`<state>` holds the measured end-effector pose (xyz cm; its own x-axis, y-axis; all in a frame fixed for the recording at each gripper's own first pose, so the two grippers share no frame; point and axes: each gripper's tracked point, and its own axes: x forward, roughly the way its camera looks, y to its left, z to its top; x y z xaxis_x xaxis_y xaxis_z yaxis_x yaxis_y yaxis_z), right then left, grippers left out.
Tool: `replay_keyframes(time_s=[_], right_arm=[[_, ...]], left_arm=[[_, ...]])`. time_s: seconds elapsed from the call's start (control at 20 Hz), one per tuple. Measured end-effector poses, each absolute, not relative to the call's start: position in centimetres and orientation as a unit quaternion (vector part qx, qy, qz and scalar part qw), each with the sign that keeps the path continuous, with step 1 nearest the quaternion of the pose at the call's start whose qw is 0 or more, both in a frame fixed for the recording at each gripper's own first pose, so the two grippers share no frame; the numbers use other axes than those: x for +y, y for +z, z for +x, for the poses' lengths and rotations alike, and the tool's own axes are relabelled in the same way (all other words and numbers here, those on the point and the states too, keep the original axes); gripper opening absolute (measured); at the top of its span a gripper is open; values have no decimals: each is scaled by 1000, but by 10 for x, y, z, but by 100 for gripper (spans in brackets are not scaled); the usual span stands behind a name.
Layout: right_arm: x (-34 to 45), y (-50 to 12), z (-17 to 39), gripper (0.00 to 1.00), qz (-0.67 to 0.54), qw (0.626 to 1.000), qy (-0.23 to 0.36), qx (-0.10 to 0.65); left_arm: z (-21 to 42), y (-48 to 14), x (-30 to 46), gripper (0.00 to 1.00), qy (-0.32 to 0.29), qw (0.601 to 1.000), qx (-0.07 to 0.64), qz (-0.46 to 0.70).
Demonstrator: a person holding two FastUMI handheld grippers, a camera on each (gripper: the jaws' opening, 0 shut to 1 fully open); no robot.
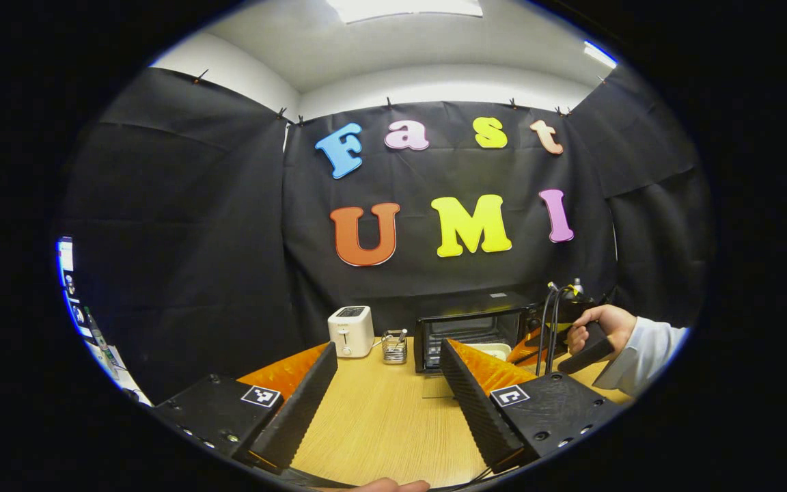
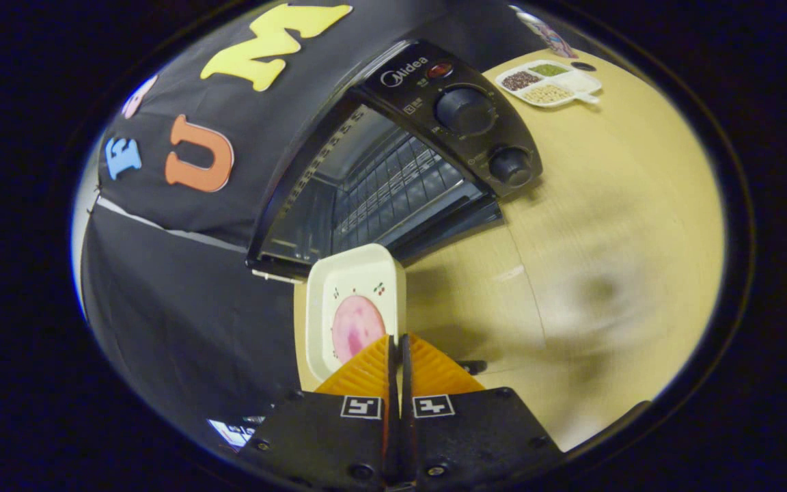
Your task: Open the electric oven with the left hand, put the food in, and close the electric oven.
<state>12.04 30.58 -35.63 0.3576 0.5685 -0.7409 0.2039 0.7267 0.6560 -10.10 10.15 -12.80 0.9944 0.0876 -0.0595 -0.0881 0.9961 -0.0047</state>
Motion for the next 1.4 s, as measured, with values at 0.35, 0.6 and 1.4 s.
replay_keyframes(time_s=[0.35, 0.6, 1.4], right_arm=[[320, -377, 177, 4, 424, 770, 21, 475], [326, -380, 219, 0, 444, 802, -2, 400], [326, -394, 281, 11, 459, 835, -8, 303]], left_arm=[[-91, -149, 124, 97, 56, 997, 48, 0], [-72, -172, 143, 97, 72, 995, 68, 1], [-41, -203, 153, 97, 61, 996, 66, -15]])
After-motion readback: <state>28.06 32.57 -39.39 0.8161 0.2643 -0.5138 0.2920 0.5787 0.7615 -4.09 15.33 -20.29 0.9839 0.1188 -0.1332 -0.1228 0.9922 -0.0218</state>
